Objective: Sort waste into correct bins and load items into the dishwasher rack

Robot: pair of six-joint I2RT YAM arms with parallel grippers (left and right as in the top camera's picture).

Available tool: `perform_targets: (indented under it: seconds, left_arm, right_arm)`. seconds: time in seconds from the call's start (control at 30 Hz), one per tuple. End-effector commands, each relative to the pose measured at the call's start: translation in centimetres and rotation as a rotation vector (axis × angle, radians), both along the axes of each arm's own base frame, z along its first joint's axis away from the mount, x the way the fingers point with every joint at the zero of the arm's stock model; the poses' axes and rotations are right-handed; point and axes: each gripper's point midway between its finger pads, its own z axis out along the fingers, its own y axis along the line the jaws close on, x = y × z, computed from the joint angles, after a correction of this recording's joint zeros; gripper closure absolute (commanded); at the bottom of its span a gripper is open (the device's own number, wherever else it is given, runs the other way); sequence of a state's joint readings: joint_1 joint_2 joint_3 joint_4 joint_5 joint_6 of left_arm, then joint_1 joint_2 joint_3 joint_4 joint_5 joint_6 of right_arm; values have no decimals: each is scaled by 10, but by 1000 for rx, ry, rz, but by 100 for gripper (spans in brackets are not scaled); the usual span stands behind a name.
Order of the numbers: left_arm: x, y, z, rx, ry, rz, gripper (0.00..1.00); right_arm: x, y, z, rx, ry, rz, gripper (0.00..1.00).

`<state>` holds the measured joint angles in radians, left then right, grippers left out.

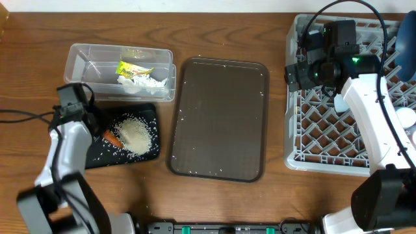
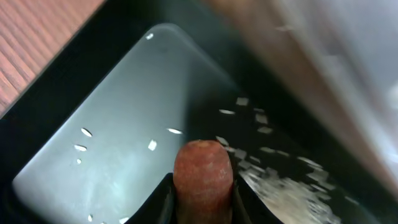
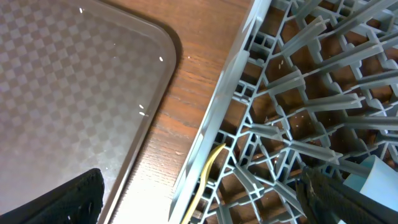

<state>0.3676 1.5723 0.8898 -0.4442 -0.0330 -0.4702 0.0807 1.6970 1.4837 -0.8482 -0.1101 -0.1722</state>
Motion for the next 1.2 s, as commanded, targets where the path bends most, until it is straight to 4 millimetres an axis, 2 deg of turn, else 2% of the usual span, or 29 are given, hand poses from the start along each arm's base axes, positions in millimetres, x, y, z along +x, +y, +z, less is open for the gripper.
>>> perform_targets:
  seconds: [0.0, 0.1, 0.23, 0.27, 0.3, 0.4, 0.5, 0.6, 0.73, 0.83, 0.93, 1.03, 1.17]
  left_arm:
    - [-8, 7, -23, -9, 68, 13, 81]
    - [-10, 10, -35, -20, 94, 23, 81]
    - [-8, 12, -37, -18, 89, 26, 81]
    - [-8, 12, -36, -17, 86, 26, 78]
    - [-7, 12, -36, -16, 83, 26, 73]
    - [-3, 13, -31, -10, 68, 8, 45]
    - [7, 14, -11, 14, 20, -36, 34]
    - [26, 7, 23, 40, -73, -136, 28]
    - [52, -21, 72, 70, -214, -300, 24]
    - [63, -51, 91, 98, -240, -437, 23]
    - [60, -89, 88, 68, -183, -550, 23]
    - [41, -119, 75, 20, -83, -629, 22]
    - [3, -137, 60, -40, 78, -680, 18]
  right_arm:
    - [0, -2, -2, 12, 9, -10, 2]
    - [-1, -2, -3, 12, 15, -10, 3]
    - [-1, -2, -3, 11, 16, -10, 3]
    - [-1, -2, -3, 11, 15, -10, 3]
    - [-1, -2, -3, 11, 16, -10, 3]
    - [-1, -2, -3, 12, 15, -10, 3]
    - [0, -2, -2, 16, 11, -18, 1]
    - [6, -4, 2, 69, -3, -111, 1]
    - [22, -4, 13, 170, -60, -175, 1]
    - [29, -2, 22, 242, -91, -152, 1]
    - [27, -21, 19, 240, -75, -203, 1]
    - [14, -45, 8, 223, -10, -269, 1]
    - [-18, -81, -9, 192, 125, -381, 1]
